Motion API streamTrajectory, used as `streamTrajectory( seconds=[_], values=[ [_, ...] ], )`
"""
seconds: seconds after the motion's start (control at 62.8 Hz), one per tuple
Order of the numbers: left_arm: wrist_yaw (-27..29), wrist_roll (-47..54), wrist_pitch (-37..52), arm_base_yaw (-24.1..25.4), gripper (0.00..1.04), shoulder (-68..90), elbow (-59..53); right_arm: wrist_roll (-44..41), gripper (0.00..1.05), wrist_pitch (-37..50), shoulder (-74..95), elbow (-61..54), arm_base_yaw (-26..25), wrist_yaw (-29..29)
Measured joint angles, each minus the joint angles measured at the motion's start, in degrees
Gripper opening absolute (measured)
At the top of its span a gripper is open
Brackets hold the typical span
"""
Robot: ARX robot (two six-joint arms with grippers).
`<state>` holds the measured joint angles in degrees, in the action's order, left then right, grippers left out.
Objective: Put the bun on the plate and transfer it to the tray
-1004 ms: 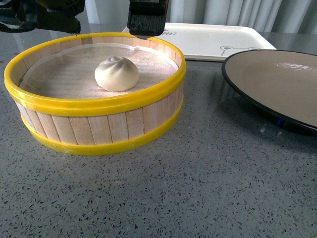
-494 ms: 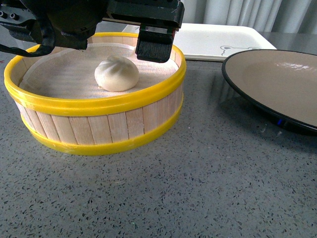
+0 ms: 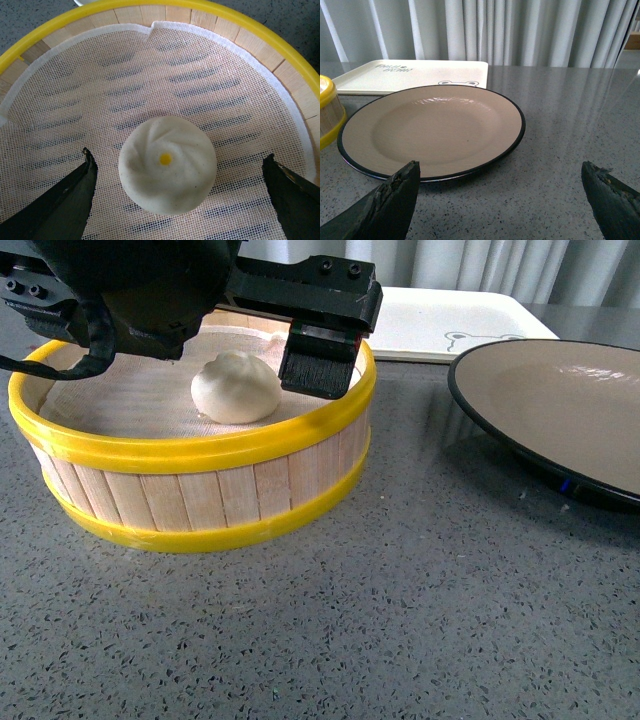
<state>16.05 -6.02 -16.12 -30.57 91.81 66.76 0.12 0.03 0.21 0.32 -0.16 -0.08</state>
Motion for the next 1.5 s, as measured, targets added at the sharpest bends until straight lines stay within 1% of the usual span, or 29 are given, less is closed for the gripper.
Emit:
streamTrajectory(
  seconds=[0.143, 0.159, 0.175, 0.271, 0.335, 0.366, 0.414, 0.446, 0.51, 0.589, 0.637, 0.733, 0.988, 1.227, 1.322, 1.386, 1.466, 1.497],
  values=[
    [-0.2, 0.0, 0.0, 0.0, 0.98, 0.13, -0.11, 0.0, 0.96, 0.0, 0.0, 0.0, 0.0, 0.0],
    [-0.2, 0.09, 0.0, 0.0, 0.97, 0.13, -0.11, 0.0, 0.96, 0.0, 0.0, 0.0, 0.0, 0.0],
    [-0.22, 0.04, 0.02, 0.0, 0.92, 0.13, -0.11, 0.0, 0.96, 0.0, 0.0, 0.0, 0.0, 0.0],
    [-0.57, 0.02, 0.04, 0.0, 0.7, 0.13, -0.11, 0.02, 0.96, 0.0, 0.0, 0.0, 0.0, 0.0],
    [-0.63, -0.02, 0.04, 0.0, 0.6, 0.13, -0.11, 0.0, 0.96, 0.0, 0.0, 0.0, 0.0, 0.0],
    [-0.61, -0.02, 0.07, 0.0, 0.56, 0.13, -0.11, 0.0, 0.96, 0.0, 0.0, 0.0, 0.0, 0.02],
    [-0.63, -0.02, 0.09, 0.0, 0.47, 0.13, -0.11, 0.0, 0.96, 0.0, 0.0, 0.0, 0.0, 0.0],
    [-0.63, -0.04, 0.09, 0.0, 0.44, 0.13, -0.11, 0.0, 0.96, 0.0, 0.0, 0.0, 0.0, 0.0],
    [-0.61, -0.11, 0.09, 0.02, 0.33, 0.13, -0.11, 0.0, 0.96, 0.0, 0.0, 0.0, 0.0, 0.02],
    [-0.66, -0.2, 0.09, 0.04, 0.23, 0.13, -0.11, 0.02, 0.96, 0.0, 0.0, 0.0, 0.0, 0.0],
    [-0.63, -0.26, 0.09, 0.04, 0.14, 0.11, -0.11, 0.02, 0.96, 0.0, 0.0, 0.0, 0.0, 0.0],
    [-0.7, -0.46, 0.09, 0.2, 0.03, 0.09, -0.11, 0.0, 0.96, 0.0, 0.0, 0.0, 0.0, 0.0],
    [-1.01, -0.7, -1.62, 1.4, 0.04, -0.9, 1.97, 0.0, 0.96, 0.0, 0.0, 0.0, 0.0, 0.02],
    [-0.42, -0.02, -4.5, 1.55, 0.04, -1.16, 11.02, 0.0, 0.96, 0.0, 0.0, 0.0, 0.0, 0.0],
    [0.09, -0.02, -4.92, -0.07, 0.04, 0.22, 17.38, 0.0, 0.96, 0.0, 0.0, 0.0, 0.0, 0.0],
    [0.09, 0.13, -4.83, -3.58, 0.04, 3.45, 24.26, 0.0, 0.96, 0.0, 0.0, 0.0, 0.0, 0.0],
    [0.22, 0.5, -4.66, -6.23, 0.04, 6.23, 28.11, 0.02, 0.96, 0.0, 0.0, 0.0, 0.0, 0.0],
    [0.02, 0.92, -4.33, -8.11, 0.04, 8.31, 30.49, 0.02, 0.96, 0.0, 0.0, 0.0, 0.0, 0.0]
  ],
)
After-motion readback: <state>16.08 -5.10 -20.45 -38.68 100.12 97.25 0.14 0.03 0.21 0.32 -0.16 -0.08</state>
